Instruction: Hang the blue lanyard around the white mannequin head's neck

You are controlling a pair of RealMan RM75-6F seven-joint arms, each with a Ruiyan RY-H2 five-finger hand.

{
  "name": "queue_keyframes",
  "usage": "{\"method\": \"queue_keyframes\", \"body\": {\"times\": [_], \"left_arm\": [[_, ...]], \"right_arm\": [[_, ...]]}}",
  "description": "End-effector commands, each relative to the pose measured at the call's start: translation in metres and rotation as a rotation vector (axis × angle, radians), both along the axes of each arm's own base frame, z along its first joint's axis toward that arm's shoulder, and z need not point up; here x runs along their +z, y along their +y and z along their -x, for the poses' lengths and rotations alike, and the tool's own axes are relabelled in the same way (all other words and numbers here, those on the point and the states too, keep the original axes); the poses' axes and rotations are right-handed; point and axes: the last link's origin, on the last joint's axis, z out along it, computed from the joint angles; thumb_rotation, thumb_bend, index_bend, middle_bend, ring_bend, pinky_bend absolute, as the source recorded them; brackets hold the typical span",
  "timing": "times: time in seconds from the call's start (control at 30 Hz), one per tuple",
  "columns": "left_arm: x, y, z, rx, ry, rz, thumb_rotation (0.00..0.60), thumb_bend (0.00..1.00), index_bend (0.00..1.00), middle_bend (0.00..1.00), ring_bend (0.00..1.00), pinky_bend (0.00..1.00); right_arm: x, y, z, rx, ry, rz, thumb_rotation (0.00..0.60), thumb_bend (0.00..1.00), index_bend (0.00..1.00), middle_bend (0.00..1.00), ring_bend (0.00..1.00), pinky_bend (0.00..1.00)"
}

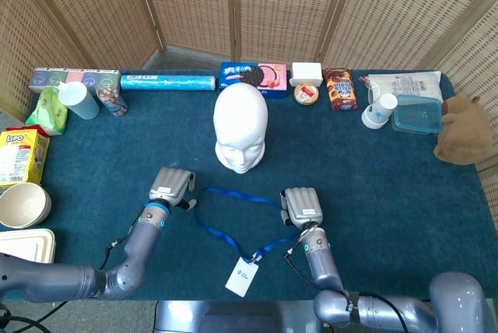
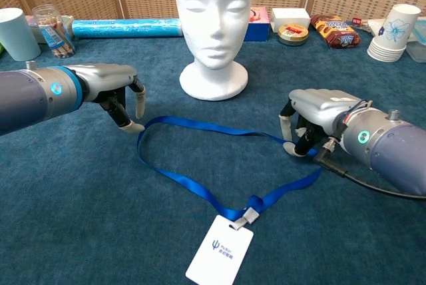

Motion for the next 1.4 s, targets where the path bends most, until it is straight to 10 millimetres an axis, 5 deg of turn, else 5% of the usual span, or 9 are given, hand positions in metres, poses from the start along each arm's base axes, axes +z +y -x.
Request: {"method": "queue_keyframes", "body": {"times": [0.03,1.4], "left_arm": [[-0.001,0.001,-0.002,0.003,-0.007,0.003,0.509,0.28,0.48,1.0,1.0,1.0],[-0.017,0.001,-0.007,-0.008,0.082,-0.022,0.508,0.29,0.59,1.0,1.0,1.0]], "right_arm": [[0.0,-0.001,0.001,-0.004,-0.001,-0.001,0.592,0.47,0.59,0.93,1.0,1.0],[0.007,-0.004,0.005,-0.03,-0.045,0.003,0.6,0.47,0.6,0.93,1.0,1.0]]}}
